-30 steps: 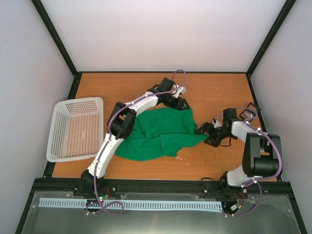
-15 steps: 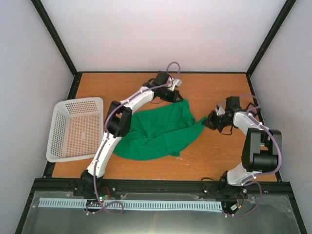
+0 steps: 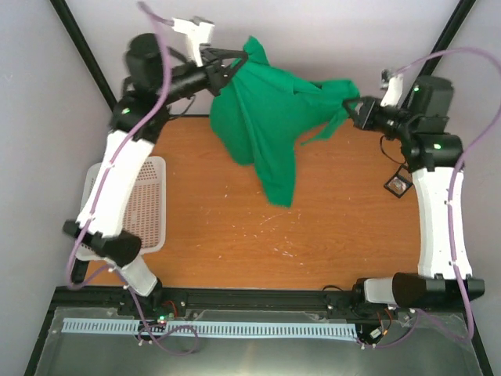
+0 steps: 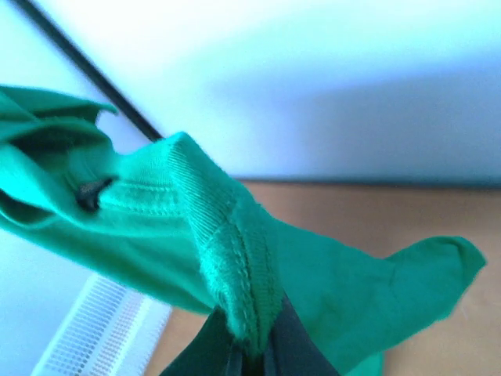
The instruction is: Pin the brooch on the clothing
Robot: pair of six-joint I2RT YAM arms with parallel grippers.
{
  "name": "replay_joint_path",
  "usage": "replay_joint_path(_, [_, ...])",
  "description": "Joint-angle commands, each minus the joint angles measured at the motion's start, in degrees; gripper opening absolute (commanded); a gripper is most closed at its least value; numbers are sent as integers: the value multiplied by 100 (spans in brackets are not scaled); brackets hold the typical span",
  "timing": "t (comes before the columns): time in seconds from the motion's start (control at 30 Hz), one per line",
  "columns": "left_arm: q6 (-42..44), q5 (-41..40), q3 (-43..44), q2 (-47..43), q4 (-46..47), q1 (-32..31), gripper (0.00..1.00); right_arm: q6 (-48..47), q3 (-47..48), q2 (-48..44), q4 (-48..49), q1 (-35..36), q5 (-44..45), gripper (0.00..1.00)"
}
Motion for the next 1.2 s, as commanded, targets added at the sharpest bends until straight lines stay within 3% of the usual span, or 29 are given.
replay_joint_path(0.0, [-260, 618, -342, -1105, 255, -66, 1, 214, 1280, -512, -75, 292, -700, 3])
replay_joint_path(0.1, [-571, 791, -912, -2159, 687, -96, 1, 725, 1594, -979, 708, 316, -1259, 3])
replay_joint_path(0.23, [-919, 696, -1548, -3204, 1036, -97, 1, 1225, 1668, -1580, 1542, 334, -1348, 3])
replay_joint_path(0.37, [-1110, 606, -1804, -3627, 1222, -97, 1, 1933, 1675, -1699, 2243, 334, -1468, 3])
replay_joint_path(0.47, [-972, 101, -1905, -3680, 1094, -97, 1, 2037, 1677, -1605, 2162, 334, -1121, 3])
replay_joint_path(0.63, [-568, -1526, -2286, -3165, 494, -95, 1, 1898, 799, -1207, 2046, 334, 70, 3])
replay_joint_path(0.77, [-420, -3278, -2558, -2205, 293, -1, 4, 1388, -185, -558, 2480, 332, 1212, 3])
replay_joint_path(0.8, [-406, -3540, -2530, -1886, 270, 75, 14, 1188, -419, -314, 2752, 326, 1333, 3])
replay_joint_path(0.87, [-241, -3569, -2508, -1190, 367, 300, 6, 752, -650, 319, 3111, 322, 1681, 4])
replay_joint_path(0.93, [-285, -3817, -2590, -555, 551, 556, 6, 306, -184, 1256, 2802, 284, 1773, 14])
replay_joint_path(1.0, [-347, -3743, -2560, 72, 615, 745, 33, -105, 198, 2227, 2522, 259, 1960, 44])
replay_joint_path(1.03, [-305, -3669, -2476, 347, 548, 792, 48, -295, 604, 2711, 2115, 238, 1951, 52])
replay_joint_path(1.17, [-368, -3296, -1638, 1165, -755, 860, 82, -498, 3206, 4568, -1201, 233, 2977, 70])
